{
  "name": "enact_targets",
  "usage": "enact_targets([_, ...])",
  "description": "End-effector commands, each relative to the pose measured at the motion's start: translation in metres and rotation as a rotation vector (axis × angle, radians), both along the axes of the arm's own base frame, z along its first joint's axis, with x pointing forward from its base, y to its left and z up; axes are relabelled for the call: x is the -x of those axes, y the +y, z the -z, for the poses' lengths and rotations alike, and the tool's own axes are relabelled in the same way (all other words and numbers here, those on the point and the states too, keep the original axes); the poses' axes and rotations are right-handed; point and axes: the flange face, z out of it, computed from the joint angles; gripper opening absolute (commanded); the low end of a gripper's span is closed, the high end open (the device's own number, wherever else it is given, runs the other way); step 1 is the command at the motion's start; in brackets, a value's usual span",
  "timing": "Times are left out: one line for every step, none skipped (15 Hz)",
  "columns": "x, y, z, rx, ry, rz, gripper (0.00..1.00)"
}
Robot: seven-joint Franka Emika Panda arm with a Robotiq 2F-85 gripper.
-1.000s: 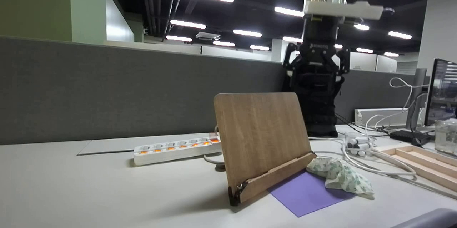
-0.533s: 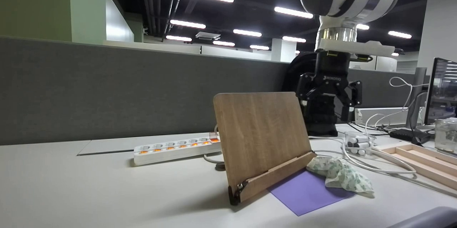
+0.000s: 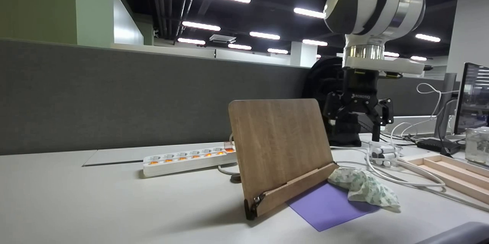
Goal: Place the cloth on the wooden board
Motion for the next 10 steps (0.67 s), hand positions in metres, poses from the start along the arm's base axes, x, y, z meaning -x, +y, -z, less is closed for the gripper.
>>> enact_targets([-0.002,-0.005,0.001,0.063,0.009,-0.025,1.00])
enact_targets([-0.003,-0.008,0.005,0.066,0.023,-0.056,1.00])
enact_targets([-0.003,-0.011,0.008,0.062,0.029,-0.084,1.00])
enact_targets([-0.003,-0.015,0.013,0.071,0.041,-0.100,1.00])
enact_targets([-0.003,-0.017,0.018,0.074,0.053,-0.123,1.00])
enact_targets([-0.004,-0.020,0.022,0.088,0.051,-0.134,1.00])
enact_targets([-0.004,-0.022,0.028,0.093,0.049,-0.153,1.00])
enact_targets([-0.005,-0.024,0.033,0.101,0.046,-0.167,1.00])
enact_targets([-0.006,-0.026,0.038,0.107,0.045,-0.180,1.00])
enact_targets([-0.008,-0.028,0.043,0.116,0.043,-0.190,1.00])
